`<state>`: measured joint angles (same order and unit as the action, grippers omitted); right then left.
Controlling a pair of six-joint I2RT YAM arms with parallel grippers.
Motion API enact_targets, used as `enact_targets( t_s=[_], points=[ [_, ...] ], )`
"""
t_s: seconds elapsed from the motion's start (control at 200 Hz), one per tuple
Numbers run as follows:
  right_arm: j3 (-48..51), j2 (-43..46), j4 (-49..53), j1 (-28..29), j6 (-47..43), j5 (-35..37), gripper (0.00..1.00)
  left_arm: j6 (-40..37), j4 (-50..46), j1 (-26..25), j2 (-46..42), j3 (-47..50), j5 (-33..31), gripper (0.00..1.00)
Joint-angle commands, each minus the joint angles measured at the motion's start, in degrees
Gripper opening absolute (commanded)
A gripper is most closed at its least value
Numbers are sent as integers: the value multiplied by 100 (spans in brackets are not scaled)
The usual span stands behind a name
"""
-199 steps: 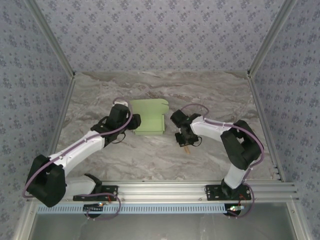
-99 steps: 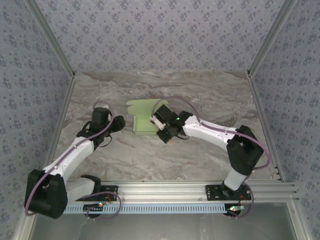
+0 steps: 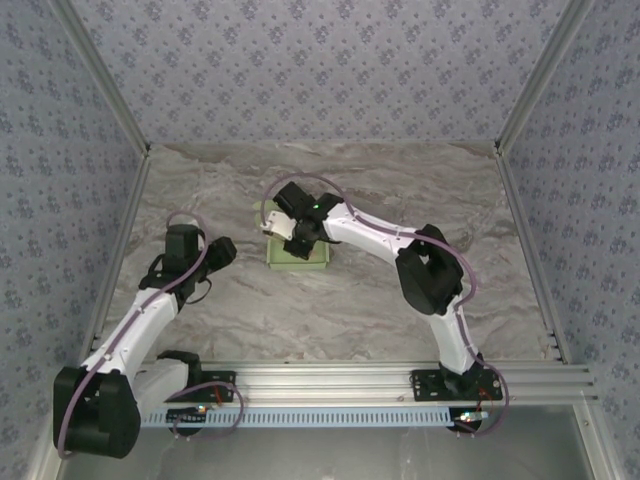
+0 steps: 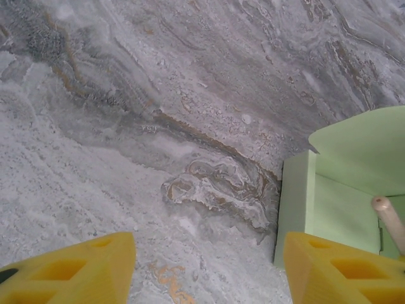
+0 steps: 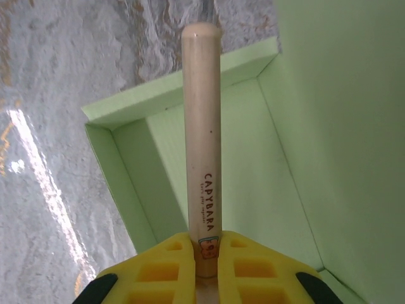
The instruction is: Fold the paper box
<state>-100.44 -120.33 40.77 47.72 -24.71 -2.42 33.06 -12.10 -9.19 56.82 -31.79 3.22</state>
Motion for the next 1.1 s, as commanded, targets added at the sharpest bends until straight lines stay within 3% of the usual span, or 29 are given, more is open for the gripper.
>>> enact_targets(
  t_s=[0.0, 0.325, 0.44, 0.56, 0.75, 0.874, 0.999, 1.094],
  points=[
    [-187, -117, 395, -104, -419, -137, 13, 52, -21, 31, -162, 33, 106, 63],
    [-360, -502, 457, -211, -618, -70, 20, 56, 189, 29, -79, 47, 198, 63],
    [-493, -540, 356, -227, -537, -3, 33, 5, 288, 27, -39, 32, 205, 64],
    [-396, -257, 208, -203, -372, 16, 40, -18, 708, 31, -22, 105, 319, 68],
    [945, 1412, -893, -410, 253, -596, 45, -254, 2076, 40, 387, 203, 858, 77],
    [2588, 2746, -2361, -1066, 1109, -1082, 52, -822, 3012, 71, 1047, 51, 1522, 78],
    [3509, 3106, -3191, -1931, 1563, -1411, 61, -1604, 3846, 93, 1444, 55, 2220, 78],
    [3795, 2979, -3749, -2189, 1363, -1837, 65, -2204, 3745, 117, 1672, -171, 2617, 78]
  ],
)
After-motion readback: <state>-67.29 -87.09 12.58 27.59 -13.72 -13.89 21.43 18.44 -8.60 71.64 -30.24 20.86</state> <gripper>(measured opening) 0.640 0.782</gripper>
